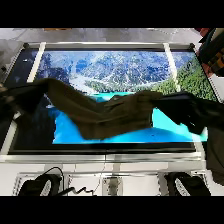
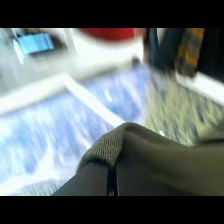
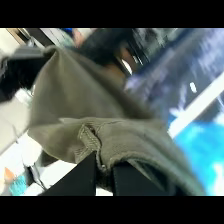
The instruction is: Fold the clothes and pants, and hang the long-sleeved shirts on hangers.
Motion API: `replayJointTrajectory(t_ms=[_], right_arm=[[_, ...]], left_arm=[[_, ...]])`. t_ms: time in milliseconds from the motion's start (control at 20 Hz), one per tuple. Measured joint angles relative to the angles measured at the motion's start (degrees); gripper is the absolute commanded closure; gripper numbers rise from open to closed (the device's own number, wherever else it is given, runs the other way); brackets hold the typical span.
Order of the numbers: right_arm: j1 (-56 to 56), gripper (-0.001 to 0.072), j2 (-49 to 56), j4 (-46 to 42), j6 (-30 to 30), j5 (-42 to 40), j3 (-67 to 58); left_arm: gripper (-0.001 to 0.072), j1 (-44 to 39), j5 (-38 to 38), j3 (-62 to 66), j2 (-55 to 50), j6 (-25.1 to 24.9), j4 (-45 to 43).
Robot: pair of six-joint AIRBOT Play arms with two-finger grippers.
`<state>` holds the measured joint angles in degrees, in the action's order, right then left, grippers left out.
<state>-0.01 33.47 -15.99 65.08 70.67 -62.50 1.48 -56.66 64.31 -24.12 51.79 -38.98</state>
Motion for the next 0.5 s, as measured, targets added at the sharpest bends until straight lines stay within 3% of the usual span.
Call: replayJointTrajectory(t_ms=[250,500], right_arm=[[0.11,0.0663,-2.19,-7.87,12.17,-5.88,2.03],[5.35,0.0662,7.15,-11.61,16.79,-20.11,13.6]], left_arm=[[0.0701,-0.02,1.03,-5.81,2.54,10.32,-7.67],[0.0701,-2.16,8.76,-18.45,-9.7,11.87,-4.92]])
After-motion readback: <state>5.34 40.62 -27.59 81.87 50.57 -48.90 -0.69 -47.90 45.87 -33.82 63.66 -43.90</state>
